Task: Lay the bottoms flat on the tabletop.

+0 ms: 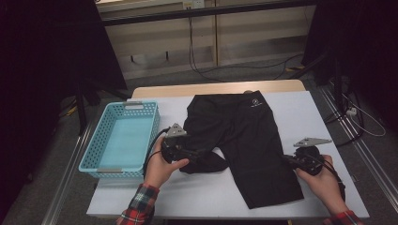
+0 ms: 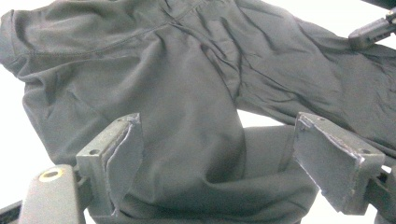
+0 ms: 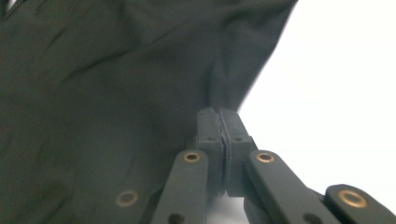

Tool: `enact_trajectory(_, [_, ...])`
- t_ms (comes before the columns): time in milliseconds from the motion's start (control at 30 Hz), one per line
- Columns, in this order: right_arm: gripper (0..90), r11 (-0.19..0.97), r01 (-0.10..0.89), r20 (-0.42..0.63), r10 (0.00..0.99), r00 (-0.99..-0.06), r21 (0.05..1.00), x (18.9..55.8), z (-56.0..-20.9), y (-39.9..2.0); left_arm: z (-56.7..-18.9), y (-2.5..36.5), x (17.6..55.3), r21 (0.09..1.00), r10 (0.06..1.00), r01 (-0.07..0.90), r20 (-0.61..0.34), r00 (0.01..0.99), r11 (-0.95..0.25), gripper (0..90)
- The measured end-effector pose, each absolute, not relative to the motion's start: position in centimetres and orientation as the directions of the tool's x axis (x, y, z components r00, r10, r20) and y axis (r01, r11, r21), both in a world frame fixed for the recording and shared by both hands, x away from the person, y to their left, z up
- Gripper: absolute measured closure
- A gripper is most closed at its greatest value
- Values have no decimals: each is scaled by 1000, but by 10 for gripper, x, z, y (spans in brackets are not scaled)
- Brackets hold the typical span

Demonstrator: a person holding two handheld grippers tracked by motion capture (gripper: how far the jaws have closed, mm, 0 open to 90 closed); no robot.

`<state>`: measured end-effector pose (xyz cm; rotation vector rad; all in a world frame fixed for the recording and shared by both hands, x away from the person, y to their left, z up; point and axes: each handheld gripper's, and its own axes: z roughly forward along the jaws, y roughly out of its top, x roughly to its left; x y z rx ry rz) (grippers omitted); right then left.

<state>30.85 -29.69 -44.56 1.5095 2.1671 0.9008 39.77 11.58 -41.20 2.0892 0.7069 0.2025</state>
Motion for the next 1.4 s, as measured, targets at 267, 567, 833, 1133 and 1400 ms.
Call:
enact_trajectory(267, [744, 241, 703, 51, 929, -367, 669, 307, -447, -297, -412, 116, 398, 803, 558, 407, -114, 822, -436, 169])
enact_trajectory(567, [696, 234, 717, 64, 930, -362, 657, 292, -446, -306, -409, 119, 398, 809, 562, 407, -117, 819, -424, 170])
enact_trajectory(833, [900, 217, 739, 110, 924, -366, 638, 283, -444, -318, -409, 119, 397, 811, 559, 402, -114, 821, -425, 170])
enact_trajectory(1133, [649, 198, 713, 109, 927, -360, 673, 286, -439, -321, -409, 119, 398, 810, 562, 410, -124, 818, -418, 169])
enact_trajectory(1400, [564, 145, 684, 107, 944, -312, 715, 338, -441, -321, -411, 118, 399, 806, 561, 414, -124, 818, -424, 169])
